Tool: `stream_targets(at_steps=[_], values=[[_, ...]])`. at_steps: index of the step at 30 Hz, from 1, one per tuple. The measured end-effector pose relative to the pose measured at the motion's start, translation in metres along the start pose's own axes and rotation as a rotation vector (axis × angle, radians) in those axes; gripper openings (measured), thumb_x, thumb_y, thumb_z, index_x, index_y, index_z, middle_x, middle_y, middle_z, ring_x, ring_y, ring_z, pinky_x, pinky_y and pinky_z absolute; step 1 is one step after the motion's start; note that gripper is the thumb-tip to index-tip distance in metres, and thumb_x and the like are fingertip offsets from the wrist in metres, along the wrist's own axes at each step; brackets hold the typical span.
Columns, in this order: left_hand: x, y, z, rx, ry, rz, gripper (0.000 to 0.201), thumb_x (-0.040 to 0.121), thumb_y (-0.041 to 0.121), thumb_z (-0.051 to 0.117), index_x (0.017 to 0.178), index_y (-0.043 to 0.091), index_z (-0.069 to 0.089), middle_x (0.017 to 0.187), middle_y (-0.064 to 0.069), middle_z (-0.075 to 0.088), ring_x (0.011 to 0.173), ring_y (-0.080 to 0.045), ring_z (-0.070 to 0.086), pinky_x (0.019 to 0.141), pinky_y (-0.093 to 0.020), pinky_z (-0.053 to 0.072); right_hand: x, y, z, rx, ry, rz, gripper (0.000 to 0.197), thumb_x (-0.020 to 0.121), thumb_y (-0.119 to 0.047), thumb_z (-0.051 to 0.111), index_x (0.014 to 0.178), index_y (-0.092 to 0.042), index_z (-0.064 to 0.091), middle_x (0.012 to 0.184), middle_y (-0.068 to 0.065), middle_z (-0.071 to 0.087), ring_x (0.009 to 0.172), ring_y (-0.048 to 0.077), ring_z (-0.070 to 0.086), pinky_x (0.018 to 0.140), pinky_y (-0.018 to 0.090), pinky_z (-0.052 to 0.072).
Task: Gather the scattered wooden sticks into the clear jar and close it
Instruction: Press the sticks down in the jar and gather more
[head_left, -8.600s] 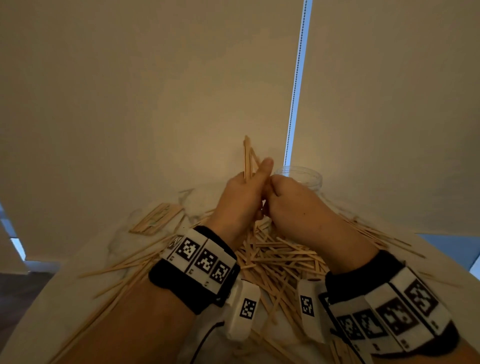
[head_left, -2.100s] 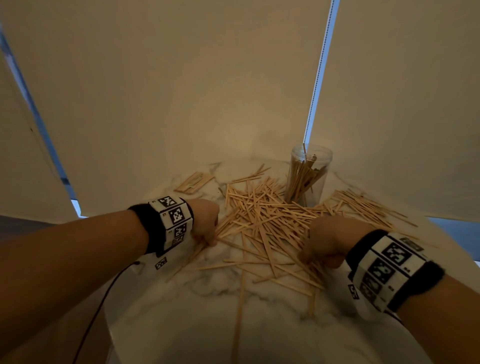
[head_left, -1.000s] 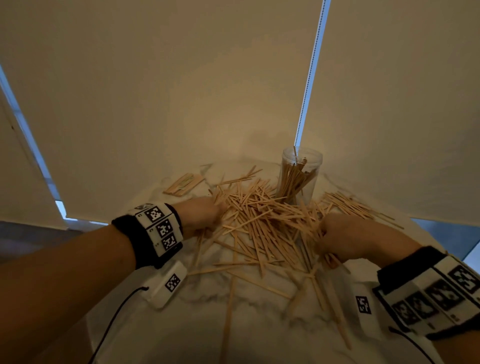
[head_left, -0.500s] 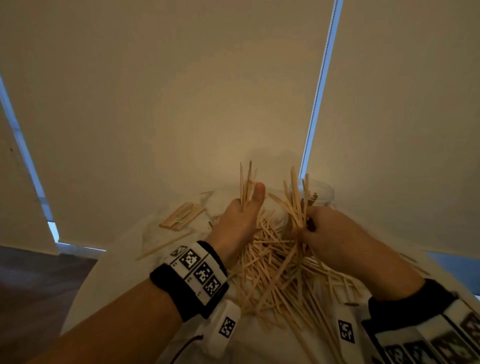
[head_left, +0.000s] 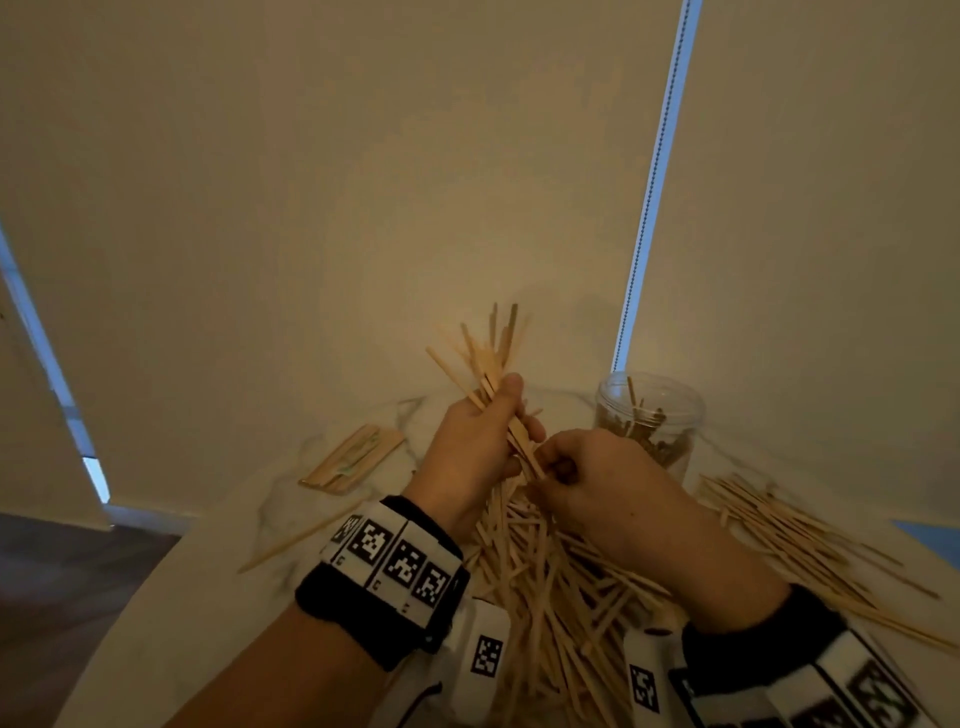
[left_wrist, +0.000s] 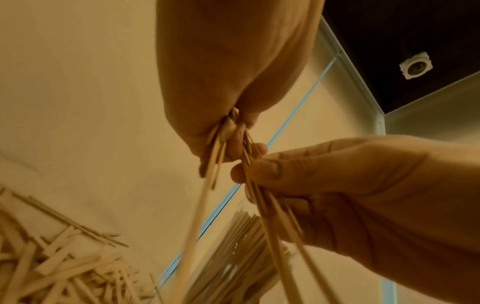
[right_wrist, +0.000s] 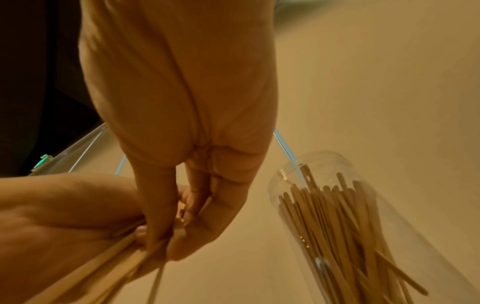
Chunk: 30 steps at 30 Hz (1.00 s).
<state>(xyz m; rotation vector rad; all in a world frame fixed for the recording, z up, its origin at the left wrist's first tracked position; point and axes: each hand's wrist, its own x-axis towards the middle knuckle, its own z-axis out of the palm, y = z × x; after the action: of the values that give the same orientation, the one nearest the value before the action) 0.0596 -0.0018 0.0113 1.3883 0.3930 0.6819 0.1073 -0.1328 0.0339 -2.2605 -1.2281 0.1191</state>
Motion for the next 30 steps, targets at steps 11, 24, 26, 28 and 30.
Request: stream_targets(at_steps=[11, 24, 26, 28, 30], values=[[0.019, 0.008, -0.020, -0.221, 0.181, -0.007, 0.033, 0.103, 0.044, 0.048, 0.088, 0.015, 0.055, 0.059, 0.002, 0.051, 0.065, -0.018, 0.057, 0.071, -0.040, 0.053, 0.003, 0.024, -0.017, -0.135, -0.173, 0.054, 0.009, 0.089, -0.027, 0.070, 0.083, -0.031, 0.065, 0.088, -0.010, 0.066, 0.084, 0.009, 0.063, 0.076, 0.026, 0.052], [-0.038, 0.012, 0.050, 0.081, -0.392, 0.144, 0.039, 0.105, 0.044, 0.038, 0.095, 0.014, 0.060, 0.067, -0.006, 0.057, 0.056, -0.018, 0.055, 0.056, -0.032, 0.048, -0.005, 0.018, -0.060, 0.272, 0.584, -0.056, 0.007, 0.091, -0.024, 0.069, 0.098, -0.026, 0.070, 0.085, -0.010, 0.071, 0.074, 0.000, 0.069, 0.064, 0.011, 0.048], [-0.034, 0.015, 0.055, -0.058, -0.403, 0.150, 0.029, 0.105, 0.039, 0.041, 0.100, 0.013, 0.052, 0.067, -0.003, 0.037, 0.052, -0.012, 0.037, 0.051, -0.027, 0.033, -0.007, 0.017, -0.064, 0.345, 0.618, -0.062, 0.011, 0.090, -0.025, 0.070, 0.102, -0.026, 0.068, 0.088, -0.009, 0.070, 0.072, 0.001, 0.069, 0.065, 0.013, 0.051], [-0.032, 0.017, 0.058, -0.111, -0.428, 0.121, 0.030, 0.105, 0.035, 0.042, 0.113, 0.008, 0.051, 0.068, -0.004, 0.030, 0.051, -0.011, 0.031, 0.049, -0.025, 0.027, -0.008, 0.017, -0.068, 0.375, 0.621, -0.045, 0.025, 0.091, -0.030, 0.069, 0.115, -0.030, 0.061, 0.100, -0.011, 0.065, 0.080, 0.003, 0.067, 0.066, 0.013, 0.050], [-0.031, 0.015, 0.058, -0.114, -0.505, 0.087, 0.031, 0.104, 0.036, 0.042, 0.107, 0.012, 0.061, 0.065, -0.002, 0.030, 0.050, -0.011, 0.028, 0.049, -0.025, 0.025, -0.009, 0.016, -0.071, 0.398, 0.597, -0.004, 0.040, 0.095, -0.040, 0.062, 0.132, -0.034, 0.049, 0.110, -0.014, 0.059, 0.090, 0.003, 0.065, 0.062, 0.009, 0.048]])
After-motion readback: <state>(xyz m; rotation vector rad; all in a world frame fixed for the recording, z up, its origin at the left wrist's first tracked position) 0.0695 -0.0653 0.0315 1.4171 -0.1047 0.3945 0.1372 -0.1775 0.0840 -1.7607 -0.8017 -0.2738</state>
